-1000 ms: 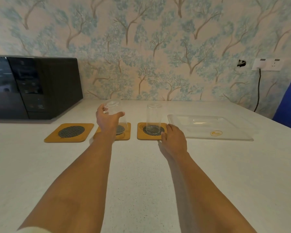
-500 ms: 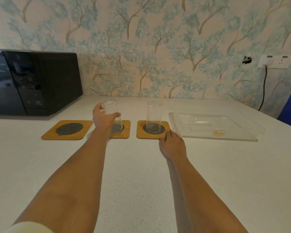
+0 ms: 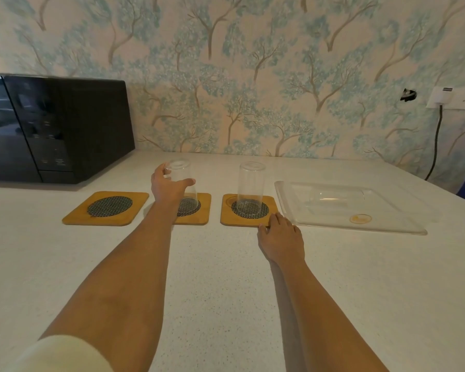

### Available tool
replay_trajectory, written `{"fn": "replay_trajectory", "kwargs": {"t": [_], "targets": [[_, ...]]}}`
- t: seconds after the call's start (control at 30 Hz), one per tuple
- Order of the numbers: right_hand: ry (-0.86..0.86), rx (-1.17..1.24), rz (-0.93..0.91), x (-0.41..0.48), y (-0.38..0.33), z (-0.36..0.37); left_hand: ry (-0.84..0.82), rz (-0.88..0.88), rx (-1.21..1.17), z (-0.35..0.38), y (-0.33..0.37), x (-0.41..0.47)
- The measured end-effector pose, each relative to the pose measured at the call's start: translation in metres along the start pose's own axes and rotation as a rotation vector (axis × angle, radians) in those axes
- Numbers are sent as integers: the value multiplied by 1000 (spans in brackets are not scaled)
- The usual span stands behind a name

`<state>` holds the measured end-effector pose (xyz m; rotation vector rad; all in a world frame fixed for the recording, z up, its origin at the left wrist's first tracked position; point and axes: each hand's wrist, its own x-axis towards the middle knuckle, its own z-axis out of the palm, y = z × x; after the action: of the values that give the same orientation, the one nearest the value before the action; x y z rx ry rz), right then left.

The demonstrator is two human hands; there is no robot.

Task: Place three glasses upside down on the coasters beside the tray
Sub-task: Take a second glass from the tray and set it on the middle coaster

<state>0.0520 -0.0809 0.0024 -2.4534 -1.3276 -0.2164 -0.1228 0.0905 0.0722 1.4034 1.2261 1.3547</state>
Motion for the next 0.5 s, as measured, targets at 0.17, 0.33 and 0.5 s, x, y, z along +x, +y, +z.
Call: {"fn": "replay_trajectory", "kwargs": {"t": [0.17,0.33,0.5], "targets": [[-7,9,5,1,-1,-1,14,4,13,3,-6,4],[-19,24,13,1,-2,-1,2,10,18,3,-6,7],[-17,20,13,1,-2,-2,-32,25,35,5,-7,9]]}}
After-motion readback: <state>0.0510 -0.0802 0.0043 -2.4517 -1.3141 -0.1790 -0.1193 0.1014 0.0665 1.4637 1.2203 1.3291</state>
